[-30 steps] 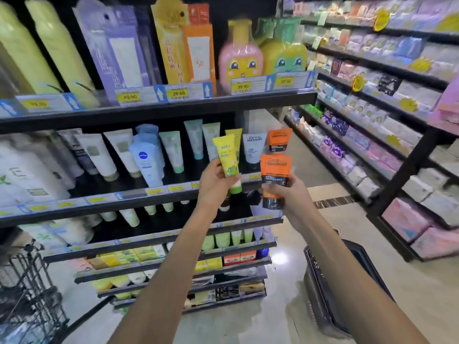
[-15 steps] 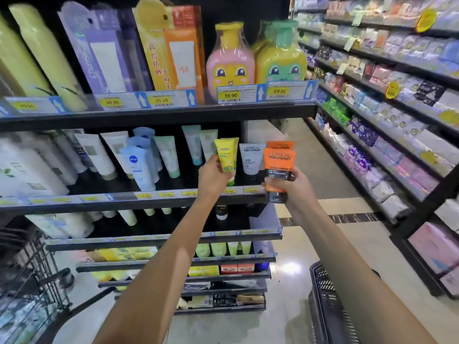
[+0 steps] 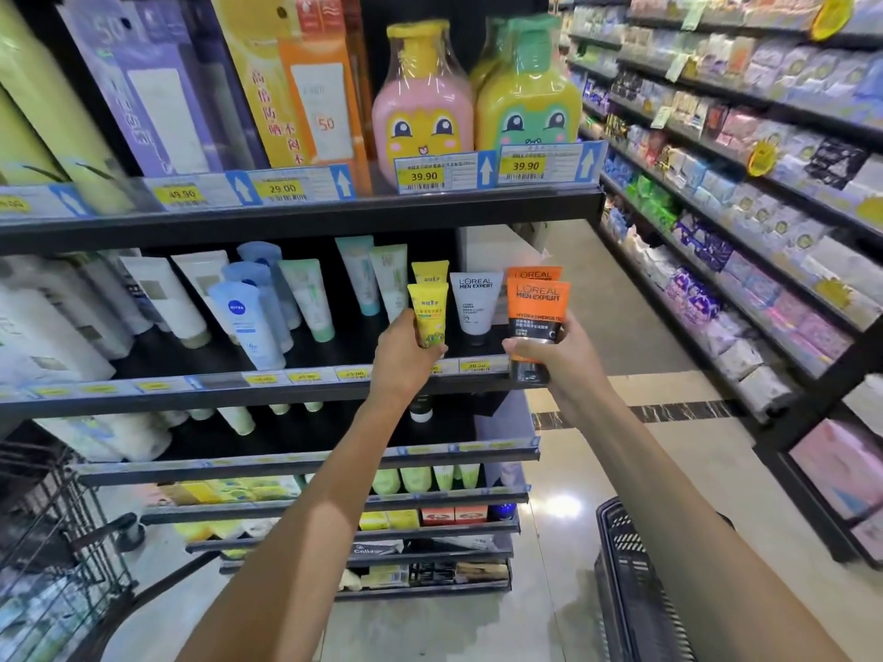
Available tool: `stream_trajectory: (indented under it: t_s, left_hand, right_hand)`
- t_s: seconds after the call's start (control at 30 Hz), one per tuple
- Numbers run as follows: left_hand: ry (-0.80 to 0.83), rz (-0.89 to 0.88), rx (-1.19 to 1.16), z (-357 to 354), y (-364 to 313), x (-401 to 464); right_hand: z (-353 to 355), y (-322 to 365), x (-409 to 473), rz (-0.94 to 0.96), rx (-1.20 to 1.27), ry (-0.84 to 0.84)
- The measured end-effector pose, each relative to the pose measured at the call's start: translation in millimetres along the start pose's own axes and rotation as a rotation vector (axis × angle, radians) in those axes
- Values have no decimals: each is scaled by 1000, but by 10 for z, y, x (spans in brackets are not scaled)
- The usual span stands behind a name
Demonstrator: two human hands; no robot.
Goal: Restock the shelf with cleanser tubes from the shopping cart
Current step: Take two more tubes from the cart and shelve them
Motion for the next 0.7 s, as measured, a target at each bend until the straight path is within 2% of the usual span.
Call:
stream_trajectory:
  t_s: [0.37,0.6,0.7]
  left_hand:
    - [38,-12,122,30,34,-60]
    - [139,-44,344,147,188,-145]
    - [190,-139,470,146,254,-169]
  right_hand:
    - [54,193,37,173,-128,-141]
    - [100,223,287,238,-199,-237]
    - [83,156,376,243,-245,-255]
Point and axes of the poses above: each hand's wrist, its own x-axis towards the middle knuckle, its own z-axis out of the back of the hand, y = z × x, the point moved 3 cm from there along x, towards the middle knuckle, and after that the axes turned 8 degrees about -z, right-handed, at the moved point
